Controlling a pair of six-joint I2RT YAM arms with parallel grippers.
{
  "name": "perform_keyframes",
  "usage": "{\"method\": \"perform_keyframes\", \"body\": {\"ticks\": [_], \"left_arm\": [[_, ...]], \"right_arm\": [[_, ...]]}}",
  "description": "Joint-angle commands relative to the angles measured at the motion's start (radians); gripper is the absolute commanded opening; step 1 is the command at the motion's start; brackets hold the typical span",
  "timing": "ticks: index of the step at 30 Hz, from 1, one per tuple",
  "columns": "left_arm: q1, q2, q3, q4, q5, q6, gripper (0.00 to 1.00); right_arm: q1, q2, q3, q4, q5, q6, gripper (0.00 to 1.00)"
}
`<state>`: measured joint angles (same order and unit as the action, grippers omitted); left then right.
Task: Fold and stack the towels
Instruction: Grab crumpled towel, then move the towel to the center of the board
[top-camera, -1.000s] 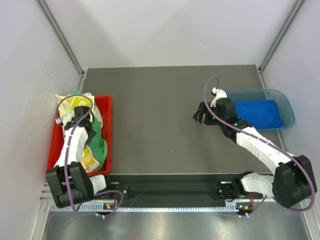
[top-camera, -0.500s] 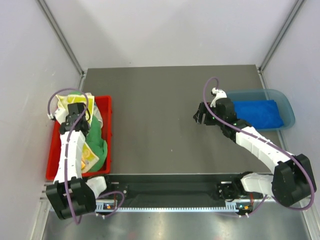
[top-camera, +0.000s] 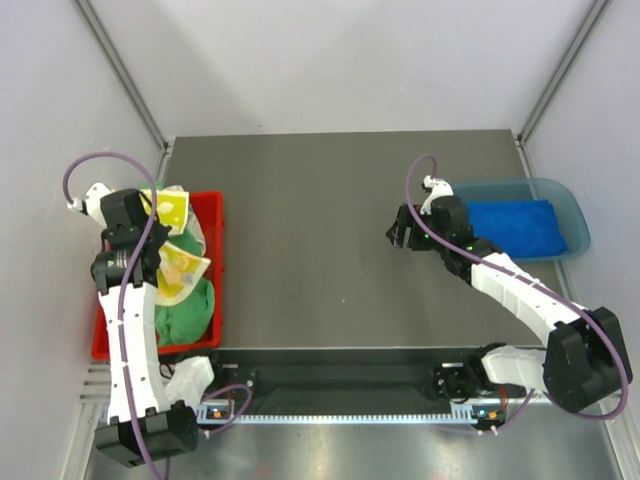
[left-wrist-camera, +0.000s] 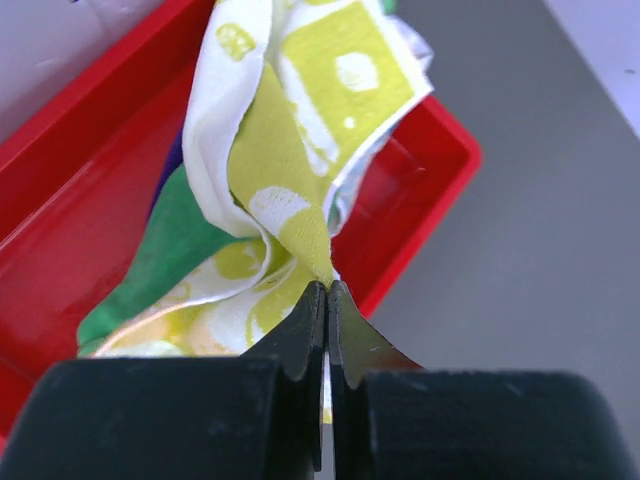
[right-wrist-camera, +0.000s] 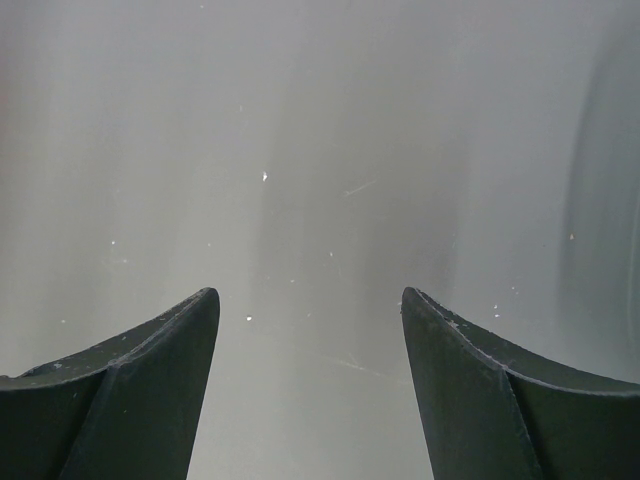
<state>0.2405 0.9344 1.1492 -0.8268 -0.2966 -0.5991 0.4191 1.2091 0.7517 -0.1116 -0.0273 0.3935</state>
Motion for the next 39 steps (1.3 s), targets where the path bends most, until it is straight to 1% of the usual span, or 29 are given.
{"method": "perform_keyframes", "body": {"ticks": [1, 3, 7, 10, 13, 14, 16, 17, 18, 19, 21, 22, 24, 25, 26, 28, 29, 31, 34, 36, 37, 38, 39], "left_arm": [[0.003, -0.022, 0.069, 0.02, 0.099, 0.033, 0.0], [0.002, -0.019, 0.102, 0.034, 0.12, 0.036, 0.0], [-0.001, 0.001, 0.153, 0.066, 0.23, 0.025, 0.0], [-0.036, 0.027, 0.199, 0.089, 0.252, 0.015, 0.0], [-0.166, 0.064, 0.254, 0.098, 0.157, 0.007, 0.0], [-0.291, 0.078, 0.286, 0.098, 0.06, 0.007, 0.0], [-0.412, 0.128, 0.323, 0.098, -0.039, 0.007, 0.0], [-0.506, 0.167, 0.355, 0.098, -0.068, 0.004, 0.0], [-0.541, 0.185, 0.368, 0.1, -0.103, 0.002, 0.0], [-0.597, 0.204, 0.382, 0.106, -0.111, 0.001, 0.0], [-0.656, 0.26, 0.411, 0.114, -0.133, 0.001, 0.0], [-0.735, 0.28, 0.417, 0.123, -0.159, 0.004, 0.0], [-0.825, 0.335, 0.431, 0.137, -0.205, 0.013, 0.0], [-0.899, 0.357, 0.435, 0.143, -0.232, 0.015, 0.0], [-0.934, 0.4, 0.445, 0.156, -0.237, 0.016, 0.0], [-1.0, 0.438, 0.448, 0.178, -0.259, 0.016, 0.0], [-1.059, 0.454, 0.449, 0.187, -0.265, 0.01, 0.0], [-1.13, 0.497, 0.443, 0.219, -0.266, 0.001, 0.0], [-1.213, 0.541, 0.434, 0.241, -0.269, -0.02, 0.0], [-1.241, 0.538, 0.37, 0.259, -0.234, -0.057, 0.0], [-1.274, 0.528, 0.327, 0.329, -0.222, -0.094, 0.0], [-1.291, 0.505, 0.24, 0.356, -0.219, -0.12, 0.0], [-1.313, 0.494, 0.203, 0.374, -0.223, -0.145, 0.0]], "right_arm": [[0.015, 0.009, 0.012, 0.039, 0.01, -0.01, 0.73], [0.015, 0.012, 0.014, 0.041, 0.009, -0.012, 0.73], [0.015, 0.014, 0.018, 0.036, 0.009, -0.01, 0.73], [0.015, 0.006, 0.017, 0.035, 0.018, -0.012, 0.73], [0.015, 0.001, 0.015, 0.036, 0.023, -0.01, 0.73], [0.015, 0.003, 0.015, 0.036, 0.023, -0.012, 0.73], [0.015, 0.004, 0.017, 0.035, 0.023, -0.013, 0.73], [0.014, 0.001, 0.018, 0.03, 0.023, -0.013, 0.73], [0.014, 0.001, 0.018, 0.03, 0.026, -0.018, 0.73], [0.015, -0.006, 0.018, 0.03, 0.052, -0.015, 0.73], [0.015, -0.014, 0.014, 0.03, 0.07, -0.015, 0.73], [0.014, -0.022, 0.012, 0.029, 0.078, -0.013, 0.73], [0.015, -0.029, 0.006, 0.029, 0.107, -0.013, 0.73], [0.012, -0.037, 0.005, 0.026, 0.116, -0.012, 0.73], [0.01, -0.04, 0.0, 0.026, 0.134, -0.008, 0.73], [0.004, -0.051, -0.003, 0.021, 0.154, -0.002, 0.74], [0.001, -0.054, -0.008, 0.02, 0.159, 0.001, 0.74], [-0.009, -0.068, -0.014, 0.023, 0.17, 0.004, 0.75], [-0.025, -0.085, -0.028, 0.024, 0.187, 0.016, 0.75], [-0.032, -0.091, -0.037, 0.023, 0.194, 0.022, 0.75], [-0.039, -0.098, -0.038, 0.024, 0.198, 0.024, 0.75], [-0.045, -0.102, -0.046, 0.033, 0.199, 0.033, 0.76], [-0.049, -0.102, -0.051, 0.035, 0.198, 0.033, 0.76]]}}
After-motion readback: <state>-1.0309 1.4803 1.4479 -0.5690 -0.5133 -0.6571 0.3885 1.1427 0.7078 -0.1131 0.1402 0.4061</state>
